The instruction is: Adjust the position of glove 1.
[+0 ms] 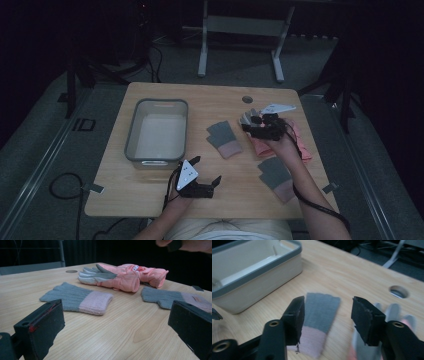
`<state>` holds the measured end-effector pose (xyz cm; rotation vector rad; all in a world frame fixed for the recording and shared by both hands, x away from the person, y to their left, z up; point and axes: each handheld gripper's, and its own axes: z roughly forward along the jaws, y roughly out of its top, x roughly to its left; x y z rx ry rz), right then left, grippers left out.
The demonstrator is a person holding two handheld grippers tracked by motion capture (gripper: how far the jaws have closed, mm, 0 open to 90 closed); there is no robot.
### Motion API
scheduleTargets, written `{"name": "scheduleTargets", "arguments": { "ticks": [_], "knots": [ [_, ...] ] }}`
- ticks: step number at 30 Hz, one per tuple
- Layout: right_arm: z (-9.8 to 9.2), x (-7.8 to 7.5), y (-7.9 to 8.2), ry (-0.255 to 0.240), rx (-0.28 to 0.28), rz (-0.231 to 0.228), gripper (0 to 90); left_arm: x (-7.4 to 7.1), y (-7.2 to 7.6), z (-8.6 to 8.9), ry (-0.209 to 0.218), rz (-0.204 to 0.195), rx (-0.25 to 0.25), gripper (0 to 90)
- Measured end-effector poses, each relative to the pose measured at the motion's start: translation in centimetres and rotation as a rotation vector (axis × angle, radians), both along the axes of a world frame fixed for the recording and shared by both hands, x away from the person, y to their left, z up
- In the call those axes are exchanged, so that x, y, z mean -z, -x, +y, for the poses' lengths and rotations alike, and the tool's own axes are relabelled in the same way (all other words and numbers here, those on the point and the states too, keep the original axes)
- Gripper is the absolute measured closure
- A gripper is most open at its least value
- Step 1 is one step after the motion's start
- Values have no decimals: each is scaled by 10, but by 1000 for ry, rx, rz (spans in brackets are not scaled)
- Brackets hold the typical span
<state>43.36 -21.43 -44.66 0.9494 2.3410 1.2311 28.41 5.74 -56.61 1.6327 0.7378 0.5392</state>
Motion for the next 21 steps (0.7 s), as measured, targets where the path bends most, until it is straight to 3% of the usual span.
{"name": "scheduleTargets", "arguments": {
  "ticks": [4,9,15,21],
  "knots": [
    [19,18,-7,38,-42,28,536,0,0,0,3,-1,9,0],
    [36,46,-22,65,-66,102,596,0,1,-1,3,-4,18,0],
    [50,71,-40,113,-56,195,601,0,0,0,14,6,32,0],
    [61,87,-49,168,-81,200,627,0,0,0,15,8,37,0]
  ]
}}
